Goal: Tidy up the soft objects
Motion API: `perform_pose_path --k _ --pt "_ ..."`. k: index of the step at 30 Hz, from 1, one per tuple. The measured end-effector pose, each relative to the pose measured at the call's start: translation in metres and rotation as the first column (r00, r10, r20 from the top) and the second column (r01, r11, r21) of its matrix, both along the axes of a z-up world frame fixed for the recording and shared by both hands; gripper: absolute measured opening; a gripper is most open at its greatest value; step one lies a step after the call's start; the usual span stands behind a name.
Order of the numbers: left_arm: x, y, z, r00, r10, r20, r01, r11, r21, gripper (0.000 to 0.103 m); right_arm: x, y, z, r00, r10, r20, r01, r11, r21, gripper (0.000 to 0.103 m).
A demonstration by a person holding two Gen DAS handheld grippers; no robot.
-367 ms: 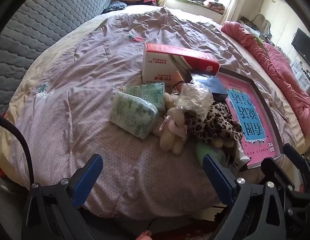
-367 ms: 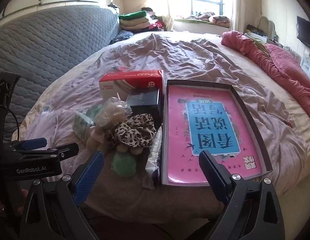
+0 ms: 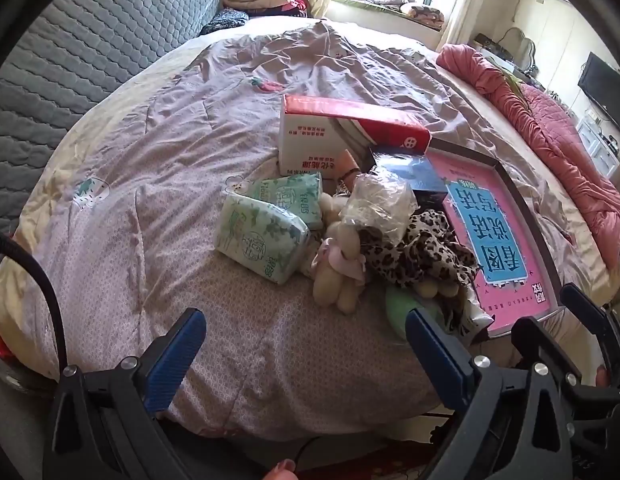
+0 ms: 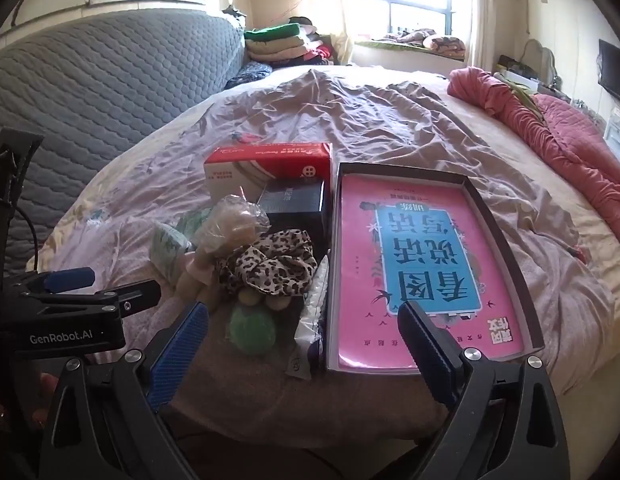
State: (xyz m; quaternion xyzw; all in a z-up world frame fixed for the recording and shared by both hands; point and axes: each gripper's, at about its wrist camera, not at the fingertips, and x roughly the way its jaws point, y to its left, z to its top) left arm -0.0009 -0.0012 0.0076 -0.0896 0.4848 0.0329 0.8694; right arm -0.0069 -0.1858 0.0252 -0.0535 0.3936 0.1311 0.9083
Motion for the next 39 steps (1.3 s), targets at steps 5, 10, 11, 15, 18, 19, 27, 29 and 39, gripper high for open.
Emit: perform_pose_path --k 5,10,11,15,18,19,27,29,39 --pt "-0.0002 -0.0002 0.0021 1.000 -0.001 0.002 0.001 1.000 0.006 0.101 -0.0015 -0.0016 0.0011 1.000 -0.001 0.010 0.001 1.000 0.003 0.096" --pt "-0.0021 -0.0037 0.0034 1.000 -0.010 0.007 0.009 1.000 0.016 0.101 -0.0020 -0.0003 0.0030 1.000 -0.003 0.018 0.003 1.000 0.001 0.096" --pt "-0.0022 -0.0039 0.0039 1.000 -0.011 0.008 0.011 1.000 0.017 0.101 -0.0024 -0.0006 0.0033 1.000 -0.004 0.020 0.004 1.000 0.002 0.096" --pt "-0.0019 -0.0044 0.0031 1.000 -0.013 0.009 0.012 1.000 0.015 0.101 -0.0027 -0.0019 0.0039 1.000 -0.007 0.021 0.007 1.000 0.002 0.096" --pt "-0.0018 -0.0047 0.0026 1.000 -0.013 0.006 0.012 1.000 0.014 0.101 -0.0031 -0.0026 0.0045 1.000 -0.009 0.022 0.009 1.000 0.003 0.096" --pt "-0.0018 -0.0049 0.0023 1.000 -0.013 0.007 0.013 1.000 0.014 0.101 -0.0031 -0.0030 0.0042 1.000 -0.009 0.022 0.008 1.000 0.004 0.096" --pt "-0.0018 -0.0047 0.0012 1.000 -0.014 0.007 0.014 1.000 0.013 0.101 -0.0030 -0.0038 0.0044 1.000 -0.013 0.019 0.013 1.000 0.002 0.096" --pt "-0.0020 -0.0049 0.0013 1.000 -0.015 0.006 0.015 1.000 0.013 0.101 -0.0034 -0.0042 0.0043 1.000 -0.011 0.020 0.011 1.000 0.002 0.096" --pt "-0.0023 -0.0052 0.0012 1.000 -0.014 0.009 0.014 1.000 0.014 0.101 -0.0027 -0.0041 0.0044 1.000 -0.012 0.022 0.012 1.000 -0.001 0.096"
